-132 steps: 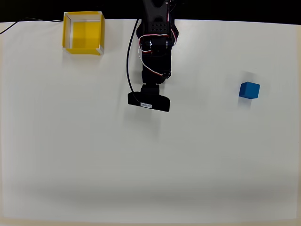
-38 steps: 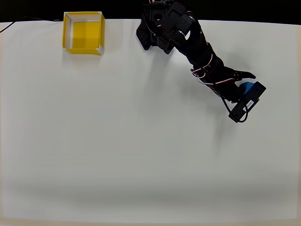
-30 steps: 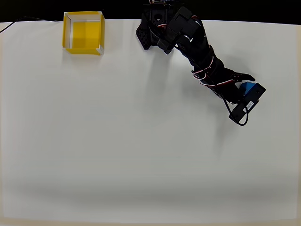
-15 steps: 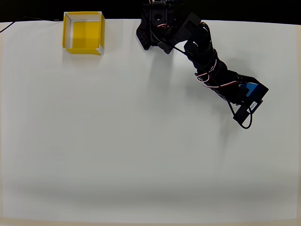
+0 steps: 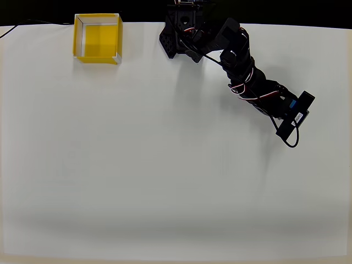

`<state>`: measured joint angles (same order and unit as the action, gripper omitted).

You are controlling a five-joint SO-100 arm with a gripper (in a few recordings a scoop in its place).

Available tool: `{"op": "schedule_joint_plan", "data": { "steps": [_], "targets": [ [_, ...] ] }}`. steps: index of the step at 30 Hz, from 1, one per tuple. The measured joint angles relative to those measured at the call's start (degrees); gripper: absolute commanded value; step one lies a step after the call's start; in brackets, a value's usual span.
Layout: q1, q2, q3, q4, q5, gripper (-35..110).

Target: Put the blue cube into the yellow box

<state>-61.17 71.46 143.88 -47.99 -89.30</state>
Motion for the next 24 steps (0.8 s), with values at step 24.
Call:
{"op": "schedule_joint_plan", "data": {
  "steps": [24],
  "targets": [
    [29.4,12.3,-16.1,24.4,-10.3,10]
  ]
}}
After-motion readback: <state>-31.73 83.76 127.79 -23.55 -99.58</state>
